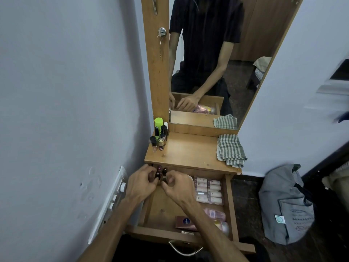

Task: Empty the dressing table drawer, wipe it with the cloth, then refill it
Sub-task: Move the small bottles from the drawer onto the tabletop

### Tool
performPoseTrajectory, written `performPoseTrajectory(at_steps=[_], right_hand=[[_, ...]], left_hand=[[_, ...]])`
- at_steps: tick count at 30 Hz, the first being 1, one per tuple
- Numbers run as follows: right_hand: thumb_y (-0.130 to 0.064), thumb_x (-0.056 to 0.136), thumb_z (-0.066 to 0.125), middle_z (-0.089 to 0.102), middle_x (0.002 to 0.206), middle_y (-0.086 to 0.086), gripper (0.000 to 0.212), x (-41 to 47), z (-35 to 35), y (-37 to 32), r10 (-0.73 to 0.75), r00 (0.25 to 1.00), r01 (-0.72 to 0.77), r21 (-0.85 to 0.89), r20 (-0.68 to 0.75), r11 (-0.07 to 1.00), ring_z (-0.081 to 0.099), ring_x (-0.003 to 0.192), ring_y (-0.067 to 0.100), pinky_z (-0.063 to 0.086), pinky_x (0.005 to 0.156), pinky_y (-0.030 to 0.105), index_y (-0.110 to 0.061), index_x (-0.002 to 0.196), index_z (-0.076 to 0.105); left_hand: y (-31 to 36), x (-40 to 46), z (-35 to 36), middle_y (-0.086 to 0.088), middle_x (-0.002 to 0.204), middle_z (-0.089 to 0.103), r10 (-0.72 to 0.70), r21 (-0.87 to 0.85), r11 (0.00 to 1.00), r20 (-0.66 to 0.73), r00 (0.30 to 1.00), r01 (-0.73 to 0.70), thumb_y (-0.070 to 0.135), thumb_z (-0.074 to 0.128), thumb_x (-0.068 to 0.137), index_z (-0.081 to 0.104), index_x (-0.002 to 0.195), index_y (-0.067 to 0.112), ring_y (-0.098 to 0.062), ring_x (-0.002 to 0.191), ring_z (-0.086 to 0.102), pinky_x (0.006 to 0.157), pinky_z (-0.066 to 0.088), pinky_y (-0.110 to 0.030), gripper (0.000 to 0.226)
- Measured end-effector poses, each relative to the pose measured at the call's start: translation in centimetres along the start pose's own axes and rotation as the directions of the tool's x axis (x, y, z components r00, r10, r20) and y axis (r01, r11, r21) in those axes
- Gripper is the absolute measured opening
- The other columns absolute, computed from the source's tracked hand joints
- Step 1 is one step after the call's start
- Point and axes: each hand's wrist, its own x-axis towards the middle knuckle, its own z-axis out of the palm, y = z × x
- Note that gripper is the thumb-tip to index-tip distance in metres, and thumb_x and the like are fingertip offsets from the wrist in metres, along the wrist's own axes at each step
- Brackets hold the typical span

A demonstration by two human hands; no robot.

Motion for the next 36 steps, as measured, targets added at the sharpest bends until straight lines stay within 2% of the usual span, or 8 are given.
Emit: performPoseTrajectory(at_steps=[3, 8, 13, 22, 25, 30, 33, 36], right_hand=[[-0.046, 0.08, 0.066, 0.073, 0.09, -0.007, 0.034, -0.1, 0.8, 0.5, 0.043, 0.997, -0.041, -0.032, 0.07, 0.999, 0.067, 0.086, 0.015, 0.053, 0.074, 0.032, -0.026, 0.106, 0.073], [-0.044, 0.081, 0.065, 0.071, 0.088, -0.007, 0.028, 0.4, 1.7, 0.8, 0.081, 0.992, -0.075, -0.057, 0.096, 0.996, 0.066, 0.086, 0.019, 0.051, 0.07, 0.035, -0.026, 0.101, 0.07], [-0.041, 0.085, 0.063, 0.071, 0.089, -0.007, 0.025, 0.8, 2.5, 1.1, 0.081, 0.99, -0.074, -0.065, 0.114, 0.995, 0.066, 0.085, 0.019, 0.054, 0.072, 0.037, -0.026, 0.104, 0.07], [-0.041, 0.084, 0.059, 0.071, 0.09, -0.006, 0.024, 0.2, 2.2, 1.2, 0.093, 0.991, -0.091, -0.026, 0.093, 0.996, 0.064, 0.084, 0.018, 0.048, 0.066, 0.033, -0.027, 0.1, 0.071], [-0.043, 0.081, 0.059, 0.072, 0.088, -0.006, 0.026, -0.2, 1.4, 1.5, 0.078, 0.995, -0.079, 0.01, 0.055, 0.997, 0.063, 0.081, 0.016, 0.045, 0.063, 0.031, -0.029, 0.097, 0.073], [-0.046, 0.08, 0.061, 0.072, 0.081, -0.01, 0.028, -0.4, -0.5, 2.0, 0.05, 0.999, -0.051, 0.071, 0.016, 0.996, 0.063, 0.07, 0.008, 0.054, 0.064, 0.031, -0.024, 0.088, 0.076], [-0.046, 0.081, 0.066, 0.07, 0.073, -0.015, 0.022, 0.4, -2.2, 1.2, 0.044, 0.998, -0.04, 0.076, -0.04, 0.996, 0.061, 0.063, 0.0, 0.055, 0.059, 0.026, -0.027, 0.084, 0.076], [-0.044, 0.079, 0.07, 0.072, 0.07, -0.015, 0.018, 1.8, -3.8, -0.1, 0.018, 0.991, -0.006, 0.098, -0.13, 0.995, 0.06, 0.059, -0.006, 0.05, 0.055, 0.014, -0.027, 0.082, 0.076]], left_hand=[[0.1, 0.1, 0.5, 0.014, 0.095, 0.056, -0.008, 0.045, 0.999, 0.047, 0.999, 0.006, 0.037, 0.074, 0.082, 0.071, 0.108, 0.03, -0.016, 0.087, 0.065, 0.07, 0.048, -0.028, 0.028], [0.4, 0.6, 1.0, 0.012, 0.098, 0.058, -0.029, 0.065, 0.998, 0.049, 0.998, 0.026, 0.035, 0.071, 0.084, 0.07, 0.105, 0.029, -0.017, 0.093, 0.065, 0.07, 0.045, -0.029, 0.022], [0.2, 1.0, 1.5, 0.014, 0.093, 0.058, -0.059, 0.038, 0.998, 0.04, 0.997, 0.057, 0.033, 0.073, 0.083, 0.07, 0.098, 0.029, -0.015, 0.087, 0.064, 0.065, 0.04, -0.027, 0.016], [0.5, 0.2, 2.2, 0.015, 0.081, 0.052, -0.117, -0.079, 0.99, 0.034, 0.993, 0.119, 0.03, 0.075, 0.085, 0.069, 0.092, 0.031, -0.007, 0.075, 0.058, 0.061, 0.035, -0.022, 0.009], [0.6, -0.5, 2.0, 0.014, 0.076, 0.052, -0.13, -0.153, 0.98, 0.007, 0.991, 0.13, 0.033, 0.078, 0.082, 0.064, 0.083, 0.034, -0.002, 0.068, 0.054, 0.057, 0.032, -0.015, 0.014], [1.1, -0.9, 1.0, 0.013, 0.074, 0.054, -0.11, -0.241, 0.966, -0.063, 0.992, 0.092, 0.034, 0.08, 0.079, 0.063, 0.077, 0.032, -0.005, 0.069, 0.056, 0.058, 0.04, -0.02, 0.018], [1.6, -0.5, -0.4, 0.015, 0.073, 0.059, -0.061, -0.271, 0.962, -0.114, 0.992, 0.028, 0.031, 0.081, 0.079, 0.065, 0.079, 0.031, -0.006, 0.071, 0.059, 0.06, 0.046, -0.021, 0.016], [2.2, 0.6, -2.0, 0.017, 0.071, 0.063, -0.046, -0.308, 0.951, -0.161, 0.986, -0.006, 0.027, 0.082, 0.08, 0.066, 0.081, 0.034, -0.005, 0.072, 0.061, 0.059, 0.042, -0.015, 0.017]])
